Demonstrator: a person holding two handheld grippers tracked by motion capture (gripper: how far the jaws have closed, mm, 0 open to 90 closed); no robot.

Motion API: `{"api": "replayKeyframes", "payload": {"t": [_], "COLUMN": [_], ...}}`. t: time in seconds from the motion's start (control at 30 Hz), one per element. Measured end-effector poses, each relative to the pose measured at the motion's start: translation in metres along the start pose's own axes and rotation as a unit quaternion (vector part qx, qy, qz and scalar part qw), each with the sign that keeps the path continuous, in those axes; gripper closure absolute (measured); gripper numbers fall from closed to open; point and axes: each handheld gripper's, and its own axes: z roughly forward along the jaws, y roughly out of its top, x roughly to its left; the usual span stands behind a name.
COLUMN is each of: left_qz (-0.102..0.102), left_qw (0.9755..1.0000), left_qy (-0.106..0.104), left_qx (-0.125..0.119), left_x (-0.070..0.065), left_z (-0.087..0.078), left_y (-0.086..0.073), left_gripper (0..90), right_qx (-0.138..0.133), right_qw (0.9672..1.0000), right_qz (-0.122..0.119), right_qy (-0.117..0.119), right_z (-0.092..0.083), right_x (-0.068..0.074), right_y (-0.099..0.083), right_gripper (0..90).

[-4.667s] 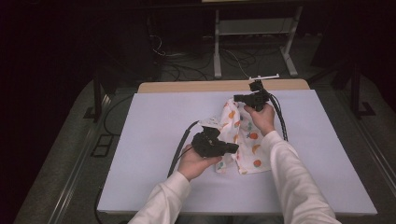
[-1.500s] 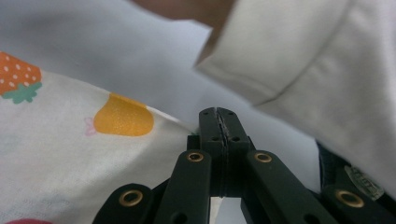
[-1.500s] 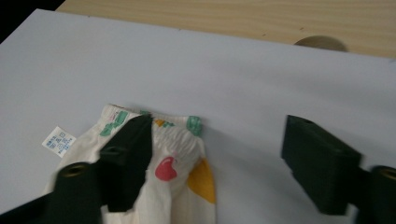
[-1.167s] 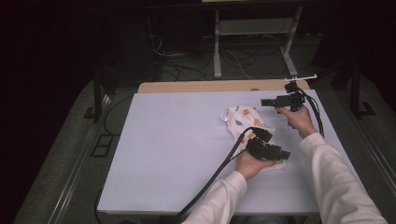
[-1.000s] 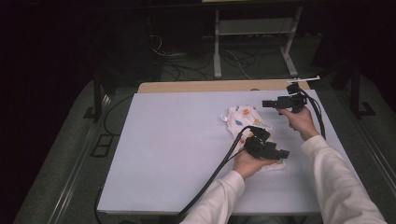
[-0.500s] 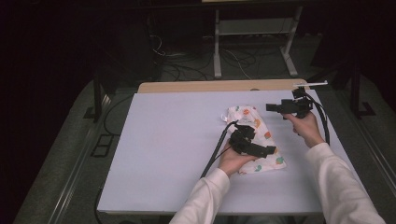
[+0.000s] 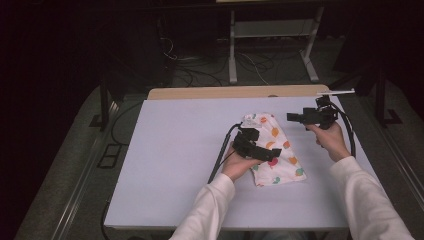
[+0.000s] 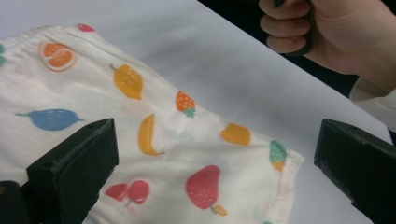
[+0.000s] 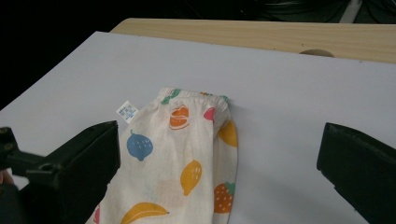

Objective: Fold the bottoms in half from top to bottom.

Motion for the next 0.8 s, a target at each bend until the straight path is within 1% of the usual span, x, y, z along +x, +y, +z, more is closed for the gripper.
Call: {"api": "replayKeyframes", "payload": {"t": [0.13,0.2,0.33,0.43,0.57,0.8], "left_qz": [0.004,0.008,0.014,0.014,0.021,0.03], "left_qw": [0.9999,0.9999,0.9997,0.9995,0.9991,0.9985], "left_qy": [0.01,0.013,0.021,0.026,0.036,0.046], "left_qx": [-0.004,0.0,-0.002,-0.009,-0.003,-0.001], "left_x": [0.008,0.012,0.018,0.023,0.029,0.037], "left_z": [-0.008,-0.012,-0.02,-0.027,-0.034,-0.045], "left_y": [0.003,0.005,0.01,0.013,0.016,0.024], "left_gripper": [0.0,0.0,0.0,0.0,0.0,0.0], "right_qx": [0.003,0.003,0.004,0.007,0.011,0.018], "right_qw": [1.0,1.0,0.9999,0.9999,0.9998,0.9996], "right_qz": [-0.001,-0.002,-0.007,-0.011,-0.015,-0.019], "right_qy": [0.004,0.004,0.006,0.007,0.009,0.008], "right_z": [-0.001,-0.002,-0.003,-0.003,-0.002,-0.001], "right_x": [0.001,0.001,0.003,0.004,0.006,0.008], "right_y": [-0.001,-0.001,-0.001,-0.001,-0.001,-0.001], "right_gripper": [0.0,0.0,0.0,0.0,0.0,0.0]}}
